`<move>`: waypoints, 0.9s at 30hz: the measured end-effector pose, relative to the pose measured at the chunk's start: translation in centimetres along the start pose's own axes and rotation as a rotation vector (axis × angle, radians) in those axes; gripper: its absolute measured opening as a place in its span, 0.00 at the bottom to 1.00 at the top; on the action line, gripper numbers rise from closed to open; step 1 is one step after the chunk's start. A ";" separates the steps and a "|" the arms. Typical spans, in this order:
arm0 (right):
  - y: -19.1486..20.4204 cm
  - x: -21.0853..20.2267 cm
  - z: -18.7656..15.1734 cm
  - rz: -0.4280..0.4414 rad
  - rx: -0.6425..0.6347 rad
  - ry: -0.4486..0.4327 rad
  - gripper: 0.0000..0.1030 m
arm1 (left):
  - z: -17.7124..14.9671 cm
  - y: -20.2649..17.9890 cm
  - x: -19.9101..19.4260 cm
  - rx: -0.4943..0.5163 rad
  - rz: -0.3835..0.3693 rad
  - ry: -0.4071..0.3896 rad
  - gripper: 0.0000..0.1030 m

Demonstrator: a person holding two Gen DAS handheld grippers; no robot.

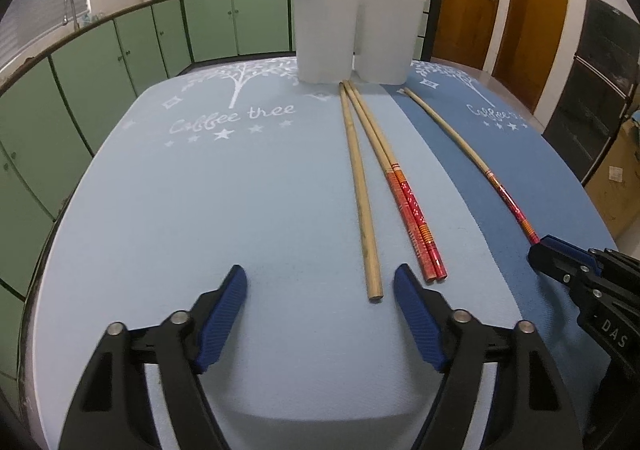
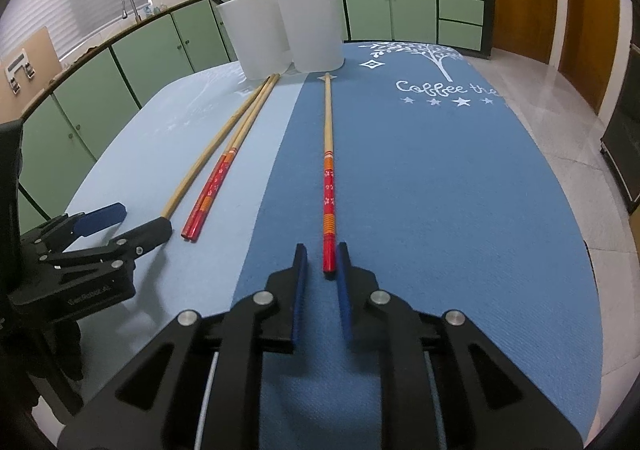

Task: Organize utensils
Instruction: 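Grasp a red chopstick with the right tool while the left tool grasps another chopstick, then lift both chopsticks with both tools and carry them over the holder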

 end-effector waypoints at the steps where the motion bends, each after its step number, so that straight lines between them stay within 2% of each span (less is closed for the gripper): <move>1: 0.0 0.1 0.1 0.002 0.000 0.001 0.14 | 0.0 0.0 -0.1 -0.001 0.001 -0.003 0.59; 2: 0.0 0.1 0.1 0.002 0.001 0.002 0.14 | 0.1 0.0 -0.2 -0.002 0.001 -0.007 0.50; 3: 0.0 0.2 0.2 0.002 0.001 0.003 0.13 | 0.2 -0.2 -0.3 -0.001 -0.004 -0.011 0.45; 5: -0.1 0.3 0.3 -0.003 -0.001 0.006 0.11 | 0.3 -0.8 -0.4 0.007 -0.021 -0.013 0.25; 6: -0.1 0.3 0.2 -0.005 -0.002 0.007 0.08 | 0.4 -1.1 -0.5 0.016 -0.021 -0.016 0.21; 7: -0.1 0.3 0.2 -0.010 -0.003 0.006 0.06 | 0.4 -1.5 -0.6 0.028 -0.020 -0.018 0.12; 8: -0.2 0.2 0.2 -0.012 -0.003 0.006 0.06 | 0.3 -1.9 -0.6 0.037 -0.028 -0.019 0.06; 18: -0.1 -0.6 0.6 -0.006 -0.008 -0.017 0.05 | 1.2 -1.2 -2.0 0.015 -0.018 -0.043 0.06; 27: 0.7 -4.4 3.7 0.001 -0.040 -0.105 0.05 | 4.7 0.7 -6.8 -0.004 -0.020 -0.149 0.06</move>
Point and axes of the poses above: each gripper's, at about its wrist camera, not at the fingertips, and x roughly the way its jaws point, y to its left, z to its top, the point moved 10 cm from there along x, roughly the way its jaws point, and after that the axes turned 13 degrees about z, right-handed, at the moved point
